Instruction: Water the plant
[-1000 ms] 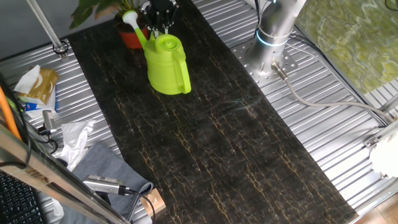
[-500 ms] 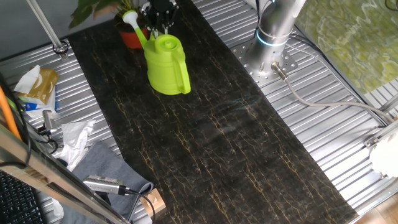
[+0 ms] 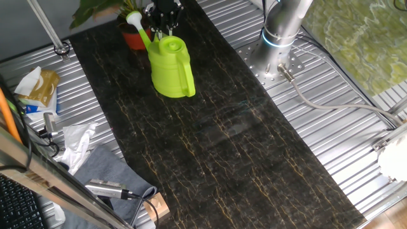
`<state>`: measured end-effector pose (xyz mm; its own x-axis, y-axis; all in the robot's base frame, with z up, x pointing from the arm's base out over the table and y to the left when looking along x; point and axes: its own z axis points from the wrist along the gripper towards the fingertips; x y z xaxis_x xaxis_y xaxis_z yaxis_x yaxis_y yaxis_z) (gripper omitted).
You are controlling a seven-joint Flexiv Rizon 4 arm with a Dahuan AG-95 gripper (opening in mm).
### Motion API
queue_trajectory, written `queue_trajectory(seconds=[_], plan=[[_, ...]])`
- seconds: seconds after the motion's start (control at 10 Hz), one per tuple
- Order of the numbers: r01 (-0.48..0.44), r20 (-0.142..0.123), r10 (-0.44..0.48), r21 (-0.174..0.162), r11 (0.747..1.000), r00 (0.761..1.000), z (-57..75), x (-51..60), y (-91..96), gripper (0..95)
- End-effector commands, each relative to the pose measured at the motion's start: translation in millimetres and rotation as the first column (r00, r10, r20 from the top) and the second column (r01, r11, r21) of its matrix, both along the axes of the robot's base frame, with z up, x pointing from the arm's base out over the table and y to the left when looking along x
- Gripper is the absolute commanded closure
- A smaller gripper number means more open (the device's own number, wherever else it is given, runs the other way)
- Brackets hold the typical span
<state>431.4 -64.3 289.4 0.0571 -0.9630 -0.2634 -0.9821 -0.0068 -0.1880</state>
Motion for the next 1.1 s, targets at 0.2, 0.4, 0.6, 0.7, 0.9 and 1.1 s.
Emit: queue_trajectory(seconds=[0.2, 0.4, 0.6, 0.7, 0.9, 1.1], plan=[[0.009, -0.001, -0.009, -0.004, 1.0, 1.0, -2.3, 1.3, 7.0, 95.0], [0.015, -0.002, -0.015, -0.006, 1.0, 1.0, -3.4, 1.8, 10.7, 95.0], [0.02, -0.003, -0.02, -0.011, 1.0, 1.0, -4.4, 2.4, 16.1, 95.0], [0.022, -0.004, -0.022, -0.012, 1.0, 1.0, -4.4, 2.4, 17.4, 95.0], [0.025, -0.005, -0.025, -0.013, 1.0, 1.0, -3.6, 2.4, 19.9, 95.0], [0.038, -0.007, -0.038, -0.021, 0.999, 0.999, -3.9, 2.6, 24.5, 95.0]])
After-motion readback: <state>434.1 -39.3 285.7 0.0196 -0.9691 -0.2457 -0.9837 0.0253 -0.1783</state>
